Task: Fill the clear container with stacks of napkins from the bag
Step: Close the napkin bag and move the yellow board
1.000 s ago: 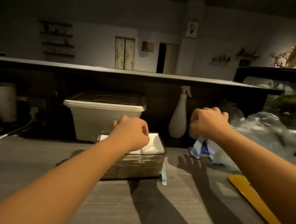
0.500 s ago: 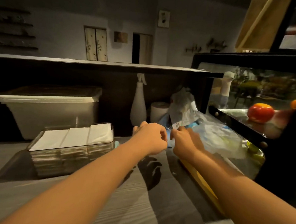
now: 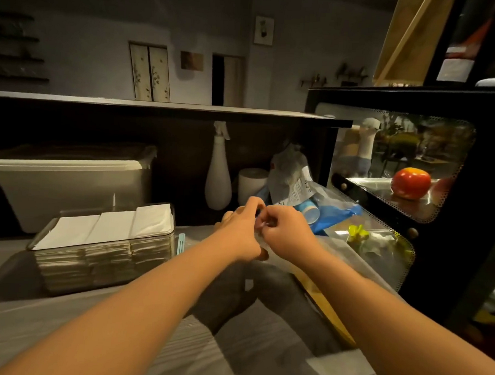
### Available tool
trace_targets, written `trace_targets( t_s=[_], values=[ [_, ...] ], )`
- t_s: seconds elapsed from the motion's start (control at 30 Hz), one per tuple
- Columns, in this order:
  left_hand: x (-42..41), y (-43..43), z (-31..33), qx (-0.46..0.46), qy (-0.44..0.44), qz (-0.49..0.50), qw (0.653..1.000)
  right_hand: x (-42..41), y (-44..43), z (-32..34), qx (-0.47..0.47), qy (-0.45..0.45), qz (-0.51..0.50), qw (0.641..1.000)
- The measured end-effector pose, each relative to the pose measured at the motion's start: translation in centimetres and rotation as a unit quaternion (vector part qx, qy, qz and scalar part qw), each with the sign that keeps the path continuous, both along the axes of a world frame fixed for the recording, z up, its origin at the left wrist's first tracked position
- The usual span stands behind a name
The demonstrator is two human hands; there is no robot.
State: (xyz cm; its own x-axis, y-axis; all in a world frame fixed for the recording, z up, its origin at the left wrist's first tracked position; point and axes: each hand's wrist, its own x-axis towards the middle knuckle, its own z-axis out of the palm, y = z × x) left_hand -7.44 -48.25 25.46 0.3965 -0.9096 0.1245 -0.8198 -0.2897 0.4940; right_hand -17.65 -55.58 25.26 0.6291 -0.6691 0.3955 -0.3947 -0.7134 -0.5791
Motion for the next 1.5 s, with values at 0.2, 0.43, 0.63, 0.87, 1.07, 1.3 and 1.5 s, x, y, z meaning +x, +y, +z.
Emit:
trace_targets(
  t_s=[0.2, 0.43, 0.63, 0.87, 1.07, 1.3, 1.5],
  values=[
    [-0.1, 2.3, 0.3, -0.079, 0.035, -0.023, 0.996, -0.9, 2.4, 0.9, 0.120, -0.067, 0.070, 0.988],
    [-0.1, 4.2, -0.6, -0.097, 0.013, -0.002, 0.995, -4.2, 1.7, 0.1, 0.273, -0.057, 0.004, 0.960],
    [-1.8, 4.4, -1.8, -0.015, -0.001, -0.031, 0.999, -7.7, 1.3, -2.2, 0.068, 0.279, -0.118, 0.951],
    [-4.3, 3.8, -3.2, 0.085, -0.072, 0.022, 0.994, -9.0, 1.6, -4.1, 0.078, 0.289, -0.158, 0.941],
    [-4.5, 3.6, -4.2, 0.090, -0.050, 0.037, 0.994, -9.8, 1.6, -4.6, 0.092, 0.201, -0.162, 0.962],
    [-3.1, 4.2, -2.9, 0.091, -0.077, -0.001, 0.993, -9.1, 1.9, -2.6, 0.066, 0.112, -0.145, 0.981],
    [-1.7, 5.7, -2.7, 0.124, -0.072, 0.000, 0.990, -6.2, 4.4, 0.8, -0.028, 0.090, -0.041, 0.995]
  ],
)
